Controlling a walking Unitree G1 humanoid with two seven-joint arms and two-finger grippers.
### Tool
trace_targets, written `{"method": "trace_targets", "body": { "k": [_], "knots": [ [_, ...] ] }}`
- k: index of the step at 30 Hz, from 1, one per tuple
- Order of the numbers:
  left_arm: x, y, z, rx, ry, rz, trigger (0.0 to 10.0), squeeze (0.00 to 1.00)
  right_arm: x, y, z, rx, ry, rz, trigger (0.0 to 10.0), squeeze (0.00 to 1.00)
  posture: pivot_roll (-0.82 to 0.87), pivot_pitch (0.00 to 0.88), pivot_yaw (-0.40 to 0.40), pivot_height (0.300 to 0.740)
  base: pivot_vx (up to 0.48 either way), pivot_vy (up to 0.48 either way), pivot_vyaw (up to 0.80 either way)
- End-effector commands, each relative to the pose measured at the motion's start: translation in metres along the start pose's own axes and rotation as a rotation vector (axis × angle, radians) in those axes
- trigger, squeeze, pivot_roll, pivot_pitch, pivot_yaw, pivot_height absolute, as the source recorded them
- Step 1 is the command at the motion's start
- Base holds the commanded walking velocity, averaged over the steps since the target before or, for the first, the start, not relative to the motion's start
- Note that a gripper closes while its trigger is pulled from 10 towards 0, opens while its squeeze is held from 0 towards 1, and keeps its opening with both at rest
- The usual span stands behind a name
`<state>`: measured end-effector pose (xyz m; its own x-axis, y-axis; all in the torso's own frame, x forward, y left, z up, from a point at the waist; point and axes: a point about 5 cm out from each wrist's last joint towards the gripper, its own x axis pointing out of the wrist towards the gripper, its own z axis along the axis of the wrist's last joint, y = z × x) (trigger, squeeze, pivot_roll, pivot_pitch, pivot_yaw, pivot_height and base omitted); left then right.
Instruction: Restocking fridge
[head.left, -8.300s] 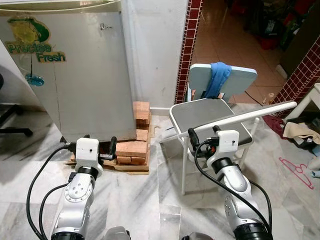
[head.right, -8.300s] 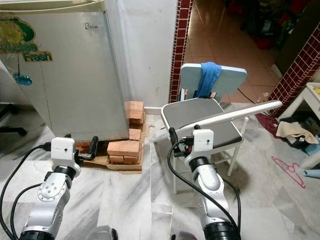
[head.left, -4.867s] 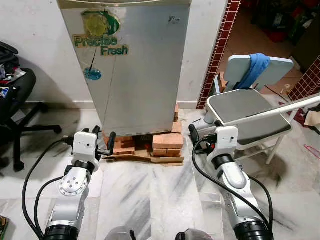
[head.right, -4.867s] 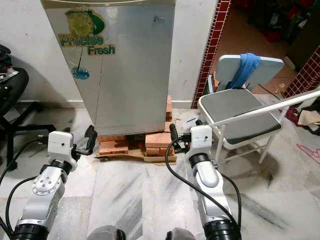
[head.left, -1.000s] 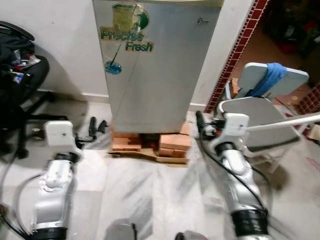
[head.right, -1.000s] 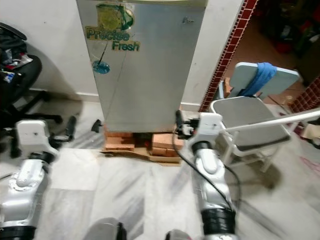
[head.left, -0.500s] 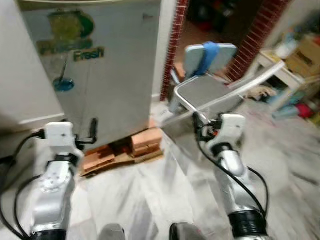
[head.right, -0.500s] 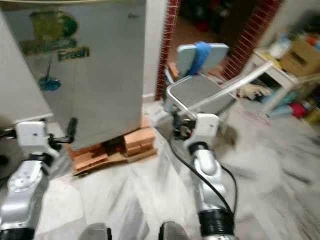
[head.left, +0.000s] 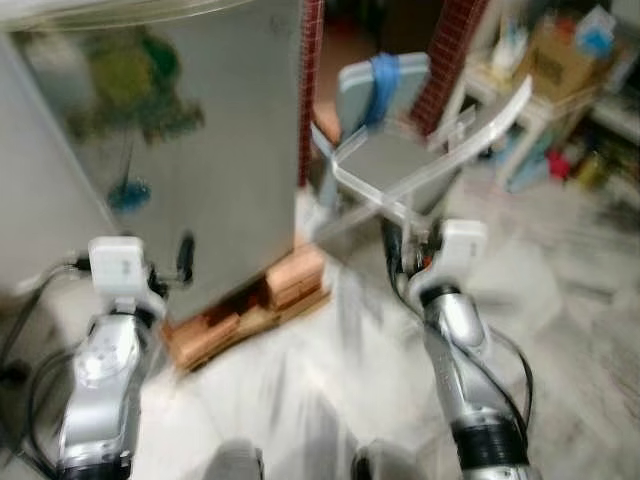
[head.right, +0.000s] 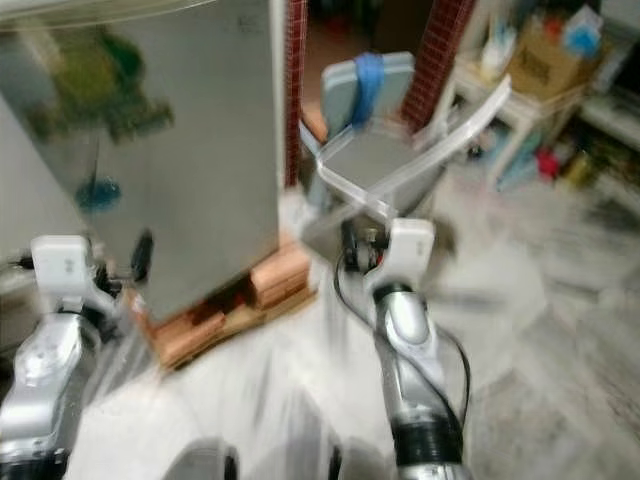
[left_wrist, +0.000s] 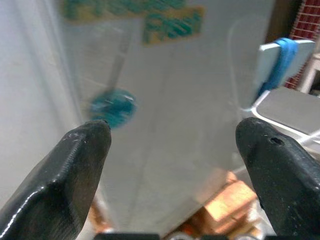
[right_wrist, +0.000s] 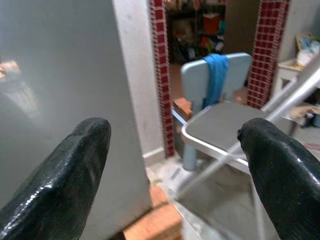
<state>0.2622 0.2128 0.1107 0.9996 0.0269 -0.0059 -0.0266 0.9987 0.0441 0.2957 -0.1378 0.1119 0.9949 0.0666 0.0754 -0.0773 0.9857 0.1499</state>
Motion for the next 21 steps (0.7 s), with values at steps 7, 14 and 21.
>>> {"method": "trace_targets", "body": {
  "k": [7, 14, 21],
  "knots": [
    [0.004, -0.008, -0.003, 0.001, 0.016, -0.022, 10.0, 0.0, -0.001, -0.009, -0.003, -0.021, 0.024, -0.01, 10.0, 0.0, 0.1, 0.054, -0.035, 0.74, 0.0, 0.48, -0.5],
    [0.0, -0.011, -0.004, 0.037, 0.012, -0.078, 10.0, 0.0, 0.005, -0.003, 0.0, -0.042, 0.009, 0.012, 10.0, 0.0, 0.11, 0.062, -0.042, 0.74, 0.0, 0.48, 0.0],
    [0.004, -0.008, 0.001, 0.059, 0.002, -0.127, 10.0, 0.0, 0.01, 0.006, 0.005, -0.043, -0.019, 0.021, 10.0, 0.0, 0.11, 0.082, -0.03, 0.74, 0.0, 0.48, 0.0]
  ]
}}
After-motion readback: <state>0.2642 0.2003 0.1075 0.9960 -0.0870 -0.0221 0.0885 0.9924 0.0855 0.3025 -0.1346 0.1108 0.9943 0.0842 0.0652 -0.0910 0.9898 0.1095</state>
